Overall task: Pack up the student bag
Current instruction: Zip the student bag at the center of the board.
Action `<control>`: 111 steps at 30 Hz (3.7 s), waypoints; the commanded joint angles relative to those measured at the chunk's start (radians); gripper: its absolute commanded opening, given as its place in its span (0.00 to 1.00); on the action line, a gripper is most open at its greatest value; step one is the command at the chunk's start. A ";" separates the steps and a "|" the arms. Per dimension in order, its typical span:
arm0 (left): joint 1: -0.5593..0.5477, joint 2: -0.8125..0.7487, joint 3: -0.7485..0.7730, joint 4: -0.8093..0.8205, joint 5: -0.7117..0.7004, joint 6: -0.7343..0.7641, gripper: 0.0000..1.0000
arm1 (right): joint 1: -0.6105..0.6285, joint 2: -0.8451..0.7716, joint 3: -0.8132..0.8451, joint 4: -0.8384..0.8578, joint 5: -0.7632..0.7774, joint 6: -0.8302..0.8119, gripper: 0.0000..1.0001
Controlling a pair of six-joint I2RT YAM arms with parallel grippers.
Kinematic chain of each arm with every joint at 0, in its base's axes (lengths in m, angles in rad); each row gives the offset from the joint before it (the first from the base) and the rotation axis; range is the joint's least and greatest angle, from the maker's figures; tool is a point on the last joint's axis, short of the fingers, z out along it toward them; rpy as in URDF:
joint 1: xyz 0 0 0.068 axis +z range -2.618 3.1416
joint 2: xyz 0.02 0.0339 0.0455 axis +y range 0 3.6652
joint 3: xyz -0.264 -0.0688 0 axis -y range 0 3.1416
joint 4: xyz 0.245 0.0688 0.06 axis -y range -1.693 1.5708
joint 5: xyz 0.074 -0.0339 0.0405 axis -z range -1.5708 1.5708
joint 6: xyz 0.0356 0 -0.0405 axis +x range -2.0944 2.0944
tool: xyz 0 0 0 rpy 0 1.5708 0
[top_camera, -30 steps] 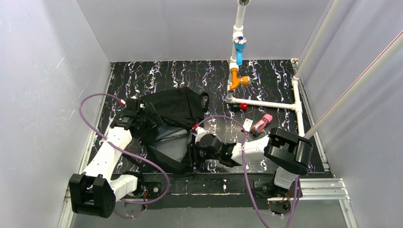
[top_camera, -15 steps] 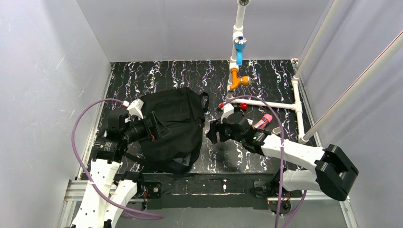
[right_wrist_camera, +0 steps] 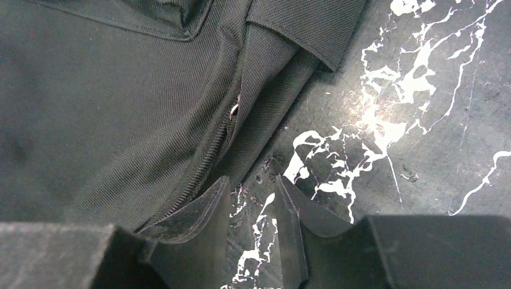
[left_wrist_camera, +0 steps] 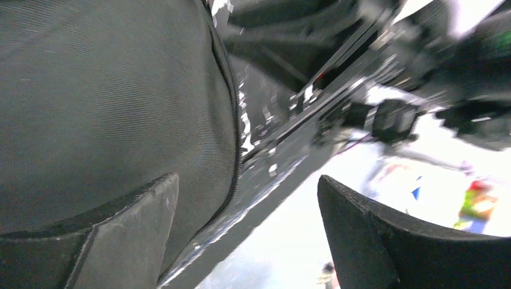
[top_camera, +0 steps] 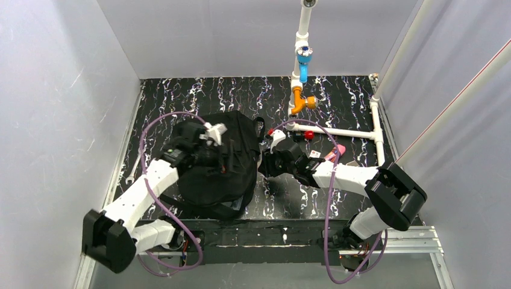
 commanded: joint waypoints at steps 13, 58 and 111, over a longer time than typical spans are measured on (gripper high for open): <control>-0.308 0.338 0.091 -0.147 -0.754 0.197 0.36 | -0.026 -0.099 -0.097 0.204 -0.006 0.135 0.50; -0.690 0.468 0.193 -0.240 -1.408 -0.145 0.23 | -0.278 -0.199 -0.234 0.334 -0.388 0.331 0.56; -0.653 0.173 0.029 -0.106 -1.181 -0.133 0.00 | 0.036 0.195 -0.014 0.351 -0.122 0.323 0.29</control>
